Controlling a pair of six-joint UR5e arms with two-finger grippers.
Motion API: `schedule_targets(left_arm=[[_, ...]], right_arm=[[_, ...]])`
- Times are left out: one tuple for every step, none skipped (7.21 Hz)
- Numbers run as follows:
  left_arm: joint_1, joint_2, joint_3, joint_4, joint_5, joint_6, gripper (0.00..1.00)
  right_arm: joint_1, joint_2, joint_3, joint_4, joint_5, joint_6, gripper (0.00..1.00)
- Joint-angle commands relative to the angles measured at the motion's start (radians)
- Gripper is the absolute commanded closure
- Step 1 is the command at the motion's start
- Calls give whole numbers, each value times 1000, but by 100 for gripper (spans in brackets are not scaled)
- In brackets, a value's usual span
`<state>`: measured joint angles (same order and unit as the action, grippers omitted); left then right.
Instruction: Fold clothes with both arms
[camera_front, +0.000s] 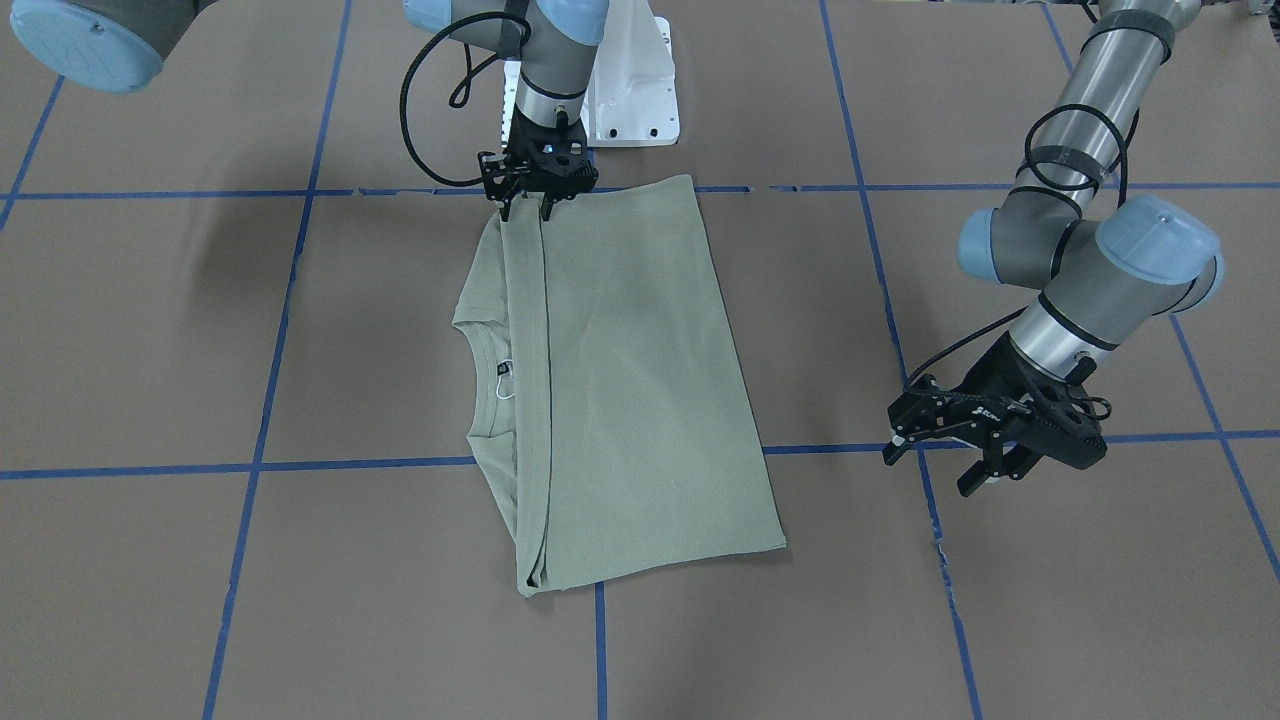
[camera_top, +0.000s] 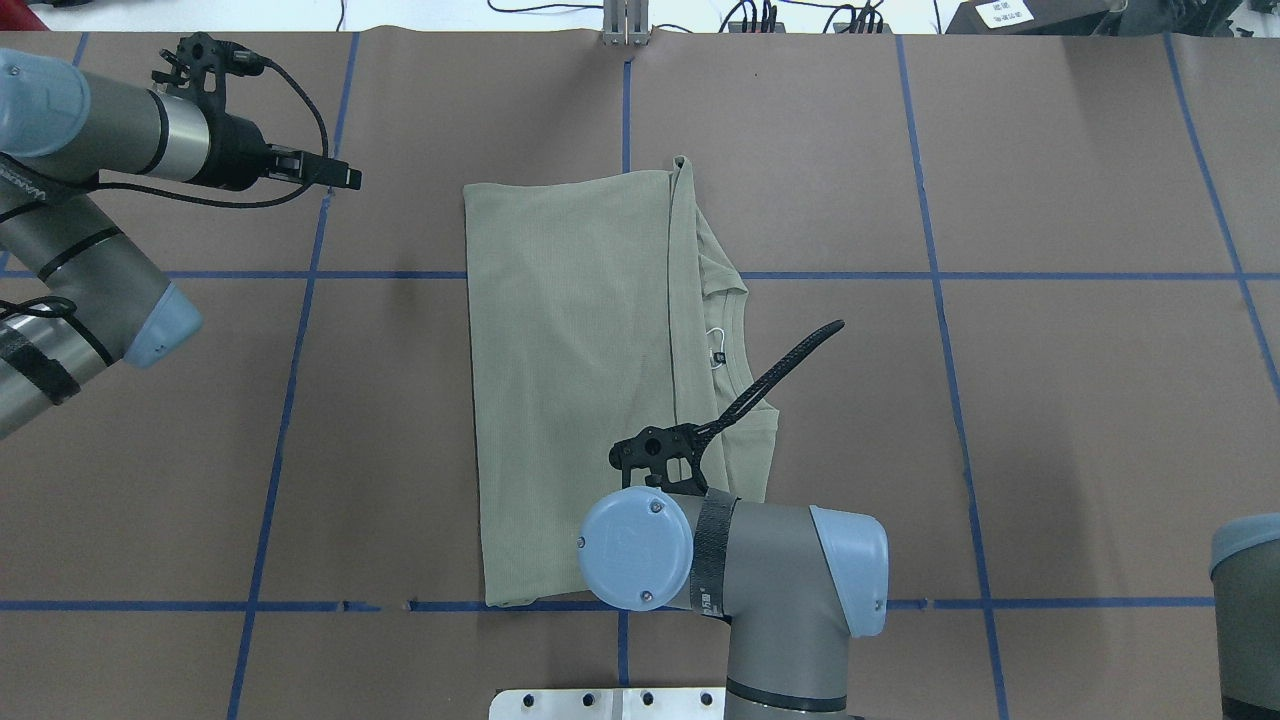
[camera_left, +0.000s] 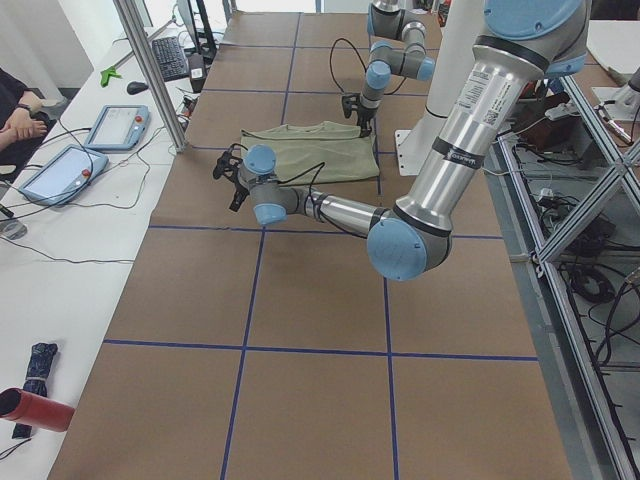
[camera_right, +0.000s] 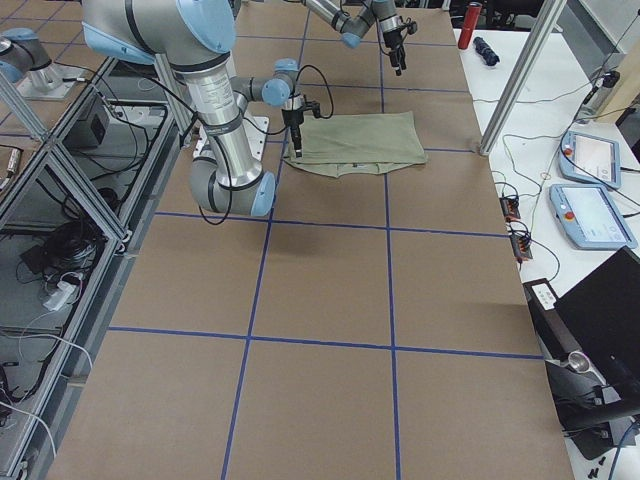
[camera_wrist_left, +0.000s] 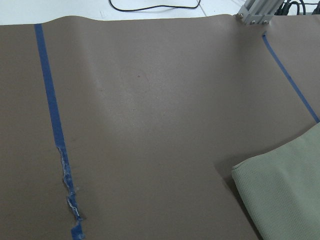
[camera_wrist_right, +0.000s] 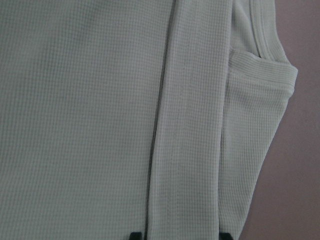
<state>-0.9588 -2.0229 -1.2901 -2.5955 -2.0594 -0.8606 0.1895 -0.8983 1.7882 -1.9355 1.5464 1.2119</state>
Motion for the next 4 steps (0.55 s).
schedule_targets(left_arm=[[-1,1,0,0,1,0,0],[0,1,0,0,-1,0,0],[-1,1,0,0,-1,0,0],[0,1,0,0,-1,2,0]], right_arm=[[-7,-1,-1,1,-3,0,51],[-10,-1,-1,1,-3,0,51],[-10,1,-1,1,-3,0,51],[-12,-1,-1,3,-5,0,52]])
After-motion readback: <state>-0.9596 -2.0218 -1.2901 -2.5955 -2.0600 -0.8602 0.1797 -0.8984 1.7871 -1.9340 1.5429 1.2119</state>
